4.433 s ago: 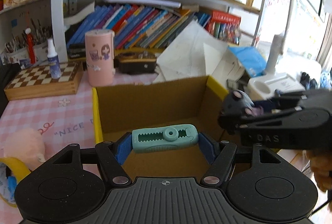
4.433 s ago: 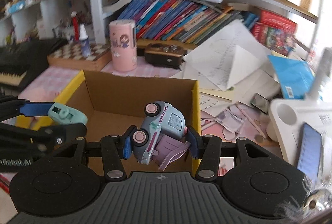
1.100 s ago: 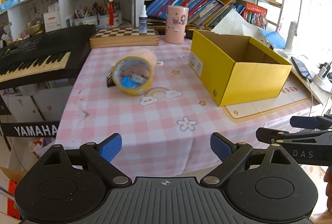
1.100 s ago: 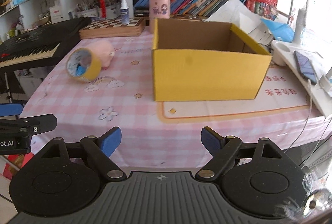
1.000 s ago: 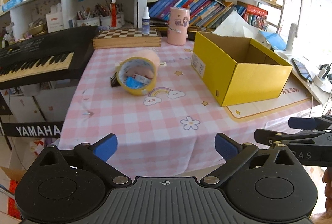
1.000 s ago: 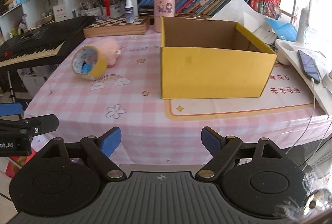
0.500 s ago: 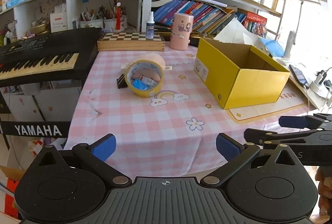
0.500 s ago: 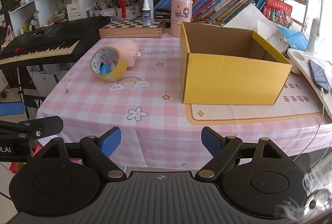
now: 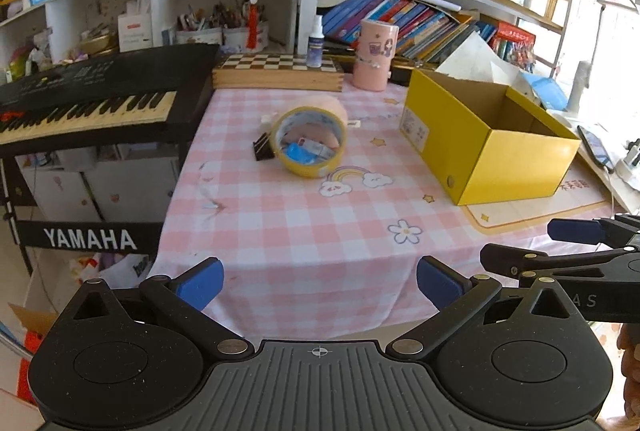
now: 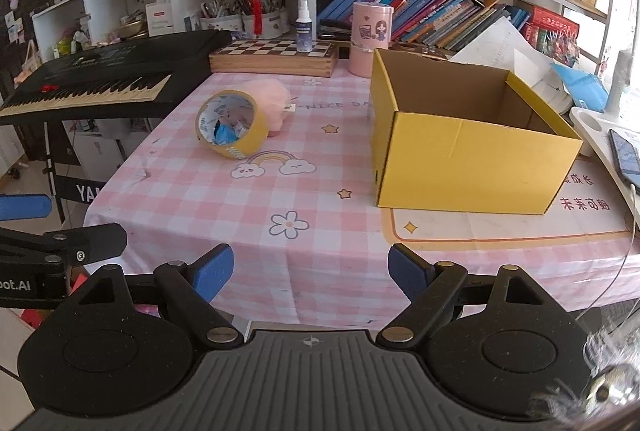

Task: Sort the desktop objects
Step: 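Withdraw both tools from the box back toward the tape roll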

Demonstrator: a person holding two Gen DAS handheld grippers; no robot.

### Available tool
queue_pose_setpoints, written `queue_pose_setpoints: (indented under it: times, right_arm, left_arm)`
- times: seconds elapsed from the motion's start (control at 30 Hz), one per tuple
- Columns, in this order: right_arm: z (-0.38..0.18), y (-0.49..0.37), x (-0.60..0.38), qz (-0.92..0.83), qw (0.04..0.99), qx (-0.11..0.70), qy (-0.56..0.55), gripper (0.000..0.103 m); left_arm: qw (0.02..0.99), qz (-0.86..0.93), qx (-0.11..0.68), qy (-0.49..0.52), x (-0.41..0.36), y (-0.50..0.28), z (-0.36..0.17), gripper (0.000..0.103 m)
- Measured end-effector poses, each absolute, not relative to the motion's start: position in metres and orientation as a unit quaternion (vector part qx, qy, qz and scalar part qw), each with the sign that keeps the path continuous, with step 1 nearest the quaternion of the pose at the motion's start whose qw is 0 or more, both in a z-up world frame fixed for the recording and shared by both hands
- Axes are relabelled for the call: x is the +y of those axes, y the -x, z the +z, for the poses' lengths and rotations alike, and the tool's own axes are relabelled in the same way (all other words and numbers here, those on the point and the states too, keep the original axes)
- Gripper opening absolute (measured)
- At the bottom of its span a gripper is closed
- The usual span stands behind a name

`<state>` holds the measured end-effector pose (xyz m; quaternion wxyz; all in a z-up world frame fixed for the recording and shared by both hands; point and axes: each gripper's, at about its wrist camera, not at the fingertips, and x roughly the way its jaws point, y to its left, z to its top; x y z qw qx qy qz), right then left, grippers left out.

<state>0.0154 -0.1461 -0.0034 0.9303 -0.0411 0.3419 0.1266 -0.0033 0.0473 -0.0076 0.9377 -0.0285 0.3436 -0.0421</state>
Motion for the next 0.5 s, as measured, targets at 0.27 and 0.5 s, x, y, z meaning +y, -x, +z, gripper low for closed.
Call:
queue_pose_setpoints:
  times: [0.27, 0.5]
  right_arm:
    - [-0.002, -0.015, -0.131, 0.137, 0.929, 0.341, 0.049, 0.084]
    - [-0.001, -0.02, -0.122, 0.144, 0.928, 0.338, 0.058, 0.084]
  left_arm:
    - [0.942, -0.036, 0.333, 0.031, 0.058, 0.003, -0.005, 0.103]
    - [0.941, -0.038, 0.334, 0.03, 0.061, 0.0, -0.007, 0.103]
